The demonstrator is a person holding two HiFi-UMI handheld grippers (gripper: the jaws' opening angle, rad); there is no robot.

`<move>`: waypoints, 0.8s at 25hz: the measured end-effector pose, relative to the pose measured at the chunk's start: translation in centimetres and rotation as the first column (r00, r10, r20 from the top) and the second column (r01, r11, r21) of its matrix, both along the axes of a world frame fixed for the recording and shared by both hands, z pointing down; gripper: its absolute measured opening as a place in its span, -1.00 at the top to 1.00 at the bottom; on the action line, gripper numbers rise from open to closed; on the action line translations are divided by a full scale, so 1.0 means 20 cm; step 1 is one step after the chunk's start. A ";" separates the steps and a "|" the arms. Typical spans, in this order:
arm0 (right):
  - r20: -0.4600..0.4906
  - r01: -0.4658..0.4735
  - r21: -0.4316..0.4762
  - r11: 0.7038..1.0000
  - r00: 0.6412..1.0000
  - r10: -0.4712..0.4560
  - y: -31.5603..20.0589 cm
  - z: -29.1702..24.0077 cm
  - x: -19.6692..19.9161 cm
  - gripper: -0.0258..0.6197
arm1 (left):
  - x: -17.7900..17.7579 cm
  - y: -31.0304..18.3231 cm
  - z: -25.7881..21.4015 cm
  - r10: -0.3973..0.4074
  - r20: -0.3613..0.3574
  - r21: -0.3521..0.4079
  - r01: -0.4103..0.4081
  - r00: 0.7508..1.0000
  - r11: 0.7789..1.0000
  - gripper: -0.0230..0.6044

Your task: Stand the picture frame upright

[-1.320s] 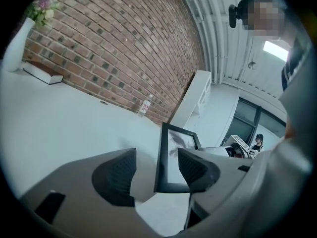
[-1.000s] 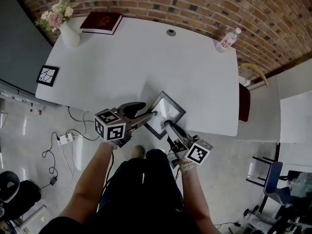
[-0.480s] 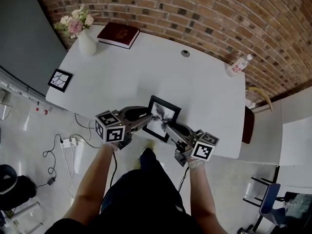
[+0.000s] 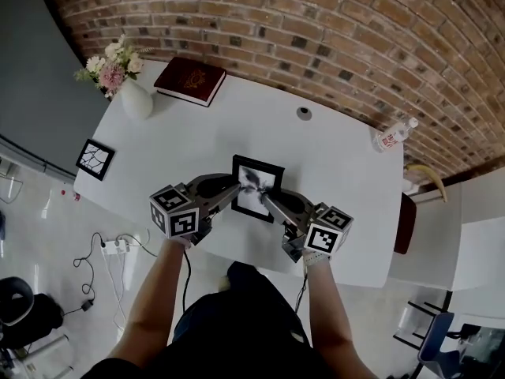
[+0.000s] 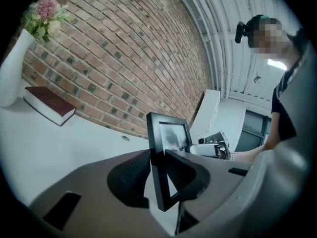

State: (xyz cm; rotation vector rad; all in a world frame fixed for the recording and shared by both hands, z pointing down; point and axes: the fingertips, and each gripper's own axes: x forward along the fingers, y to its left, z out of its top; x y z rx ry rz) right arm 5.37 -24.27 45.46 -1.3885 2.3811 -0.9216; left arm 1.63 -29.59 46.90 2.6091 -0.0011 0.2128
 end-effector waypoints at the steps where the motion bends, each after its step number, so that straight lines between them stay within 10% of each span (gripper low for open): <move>1: -0.024 -0.005 0.002 1.000 1.000 0.005 -0.04 -0.01 0.04 0.71 | 0.03 -0.04 -0.01 -0.006 -0.002 0.004 0.006 1.000 1.000 0.60; 11: -0.250 -0.008 -0.005 1.000 0.968 0.007 -0.35 0.04 0.30 0.69 | 0.28 -0.34 -0.01 -0.037 0.062 0.103 0.031 0.997 0.994 0.62; 20: -0.248 -0.009 0.037 0.999 0.968 0.018 -0.53 0.03 0.43 0.69 | 0.40 -0.51 -0.05 -0.083 0.085 0.183 0.066 0.993 0.981 0.63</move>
